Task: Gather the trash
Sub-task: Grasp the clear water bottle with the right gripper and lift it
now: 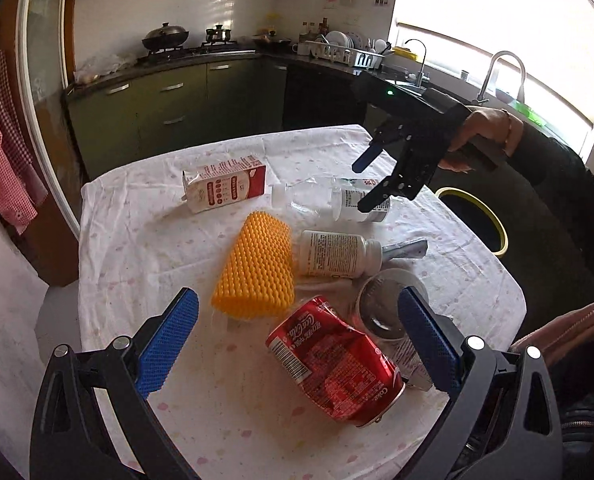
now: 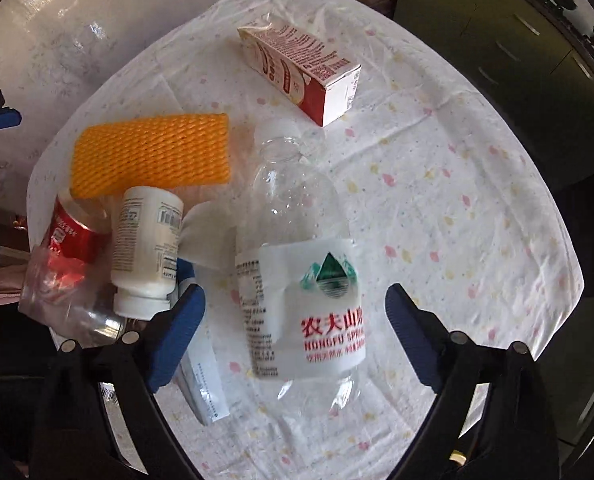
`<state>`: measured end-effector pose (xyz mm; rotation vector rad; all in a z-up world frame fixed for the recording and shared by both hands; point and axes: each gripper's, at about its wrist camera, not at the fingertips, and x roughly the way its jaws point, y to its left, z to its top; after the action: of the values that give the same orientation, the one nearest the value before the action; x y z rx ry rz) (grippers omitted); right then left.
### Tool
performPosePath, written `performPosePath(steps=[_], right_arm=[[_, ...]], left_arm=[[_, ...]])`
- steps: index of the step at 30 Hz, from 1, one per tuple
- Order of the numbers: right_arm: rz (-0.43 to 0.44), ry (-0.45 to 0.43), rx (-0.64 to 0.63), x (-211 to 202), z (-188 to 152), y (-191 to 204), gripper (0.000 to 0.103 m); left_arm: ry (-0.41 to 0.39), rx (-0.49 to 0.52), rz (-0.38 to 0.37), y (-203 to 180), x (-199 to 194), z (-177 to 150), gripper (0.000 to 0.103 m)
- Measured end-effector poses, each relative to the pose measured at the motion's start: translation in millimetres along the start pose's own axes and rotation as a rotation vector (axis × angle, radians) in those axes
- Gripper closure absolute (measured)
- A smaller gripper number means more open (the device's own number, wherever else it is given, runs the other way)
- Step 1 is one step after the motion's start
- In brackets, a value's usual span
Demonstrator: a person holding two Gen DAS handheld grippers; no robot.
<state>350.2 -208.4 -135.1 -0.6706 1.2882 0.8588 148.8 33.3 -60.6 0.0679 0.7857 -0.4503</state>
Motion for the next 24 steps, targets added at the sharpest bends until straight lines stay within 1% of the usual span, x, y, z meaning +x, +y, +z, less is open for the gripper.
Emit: performPosePath(steps=[3, 7, 13, 15, 16, 17, 20, 24], right_arm=[[-0.006, 0.052, -0.007, 14.9, 13.1, -3.7, 0.016], [0.007, 0.100, -0.014, 29.8, 27.6, -4.3, 0.018], [0.018, 0.144, -0.019, 45.2, 42.6, -5.8, 0.030], [0.018, 0.146, -0.012, 48.5, 44.2, -7.7, 0.032], [0.020, 0.146, -0.008, 49.6, 44.3, -9.2, 0.038], [0.018, 0.140, -0.002, 49.8, 44.3, -10.2, 0.039], [0.005, 0.119, 0.011, 47.4, 39.6, -16.5, 0.040], [0.004, 0.074, 0.033, 34.4, 18.1, -21.6, 0.041]], left_arm=[[0.014, -0.008, -0.007, 2.7, 7.0, -4.2, 0.005], [0.019, -0.007, -0.010, 3.8, 11.1, -7.0, 0.005], [0.022, -0.015, -0.014, 5.1, 14.3, -11.7, 0.005], [0.025, -0.017, -0.016, 5.5, 15.0, -12.9, 0.005], [0.026, -0.018, -0.016, 5.0, 14.8, -12.8, 0.005], [0.027, -0.018, -0.016, 5.4, 15.2, -13.3, 0.005], [0.025, -0.017, -0.013, 4.7, 15.5, -13.7, 0.005], [0.021, -0.012, -0.015, 0.3, 14.7, -14.0, 0.005]])
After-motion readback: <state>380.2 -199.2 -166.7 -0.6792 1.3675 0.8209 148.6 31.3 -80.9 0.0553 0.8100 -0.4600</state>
